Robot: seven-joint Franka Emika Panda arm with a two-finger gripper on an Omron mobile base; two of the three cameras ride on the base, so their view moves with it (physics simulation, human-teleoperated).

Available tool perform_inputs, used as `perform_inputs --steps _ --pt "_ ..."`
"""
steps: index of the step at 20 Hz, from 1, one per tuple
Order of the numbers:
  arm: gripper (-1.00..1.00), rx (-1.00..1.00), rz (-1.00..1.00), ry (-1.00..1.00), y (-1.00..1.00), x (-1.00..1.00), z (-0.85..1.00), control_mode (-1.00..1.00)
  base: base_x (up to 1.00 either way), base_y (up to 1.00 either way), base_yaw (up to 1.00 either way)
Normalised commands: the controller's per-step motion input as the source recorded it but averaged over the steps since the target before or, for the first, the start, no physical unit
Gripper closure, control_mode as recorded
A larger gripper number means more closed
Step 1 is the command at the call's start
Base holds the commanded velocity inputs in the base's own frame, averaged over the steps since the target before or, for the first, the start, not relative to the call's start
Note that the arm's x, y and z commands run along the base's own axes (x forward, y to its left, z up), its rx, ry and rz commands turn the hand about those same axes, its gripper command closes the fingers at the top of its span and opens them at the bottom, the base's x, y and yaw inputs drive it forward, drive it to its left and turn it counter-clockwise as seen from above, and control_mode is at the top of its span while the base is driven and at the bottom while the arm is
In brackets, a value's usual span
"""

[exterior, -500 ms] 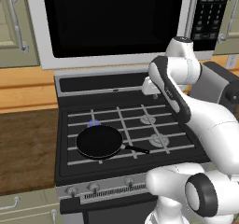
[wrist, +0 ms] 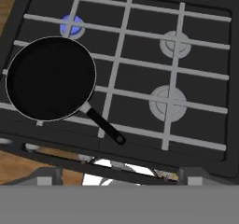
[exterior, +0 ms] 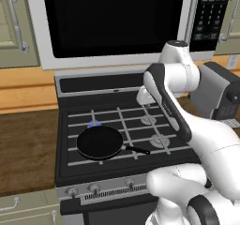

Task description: Turn off the rear left burner of the stove.

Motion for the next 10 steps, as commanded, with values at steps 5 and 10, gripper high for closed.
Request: perform_inputs --steps 5,10 --pt "-1.00 -0.21 0.13 -0.04 0.95 -0.97 -0.26 -1.00 0.00 0.00 0.00" --pt "-1.00 -0.31 0.17 -0.03 1.00 -0.91 -0.44 -1.00 0.00 0.00 0.00"
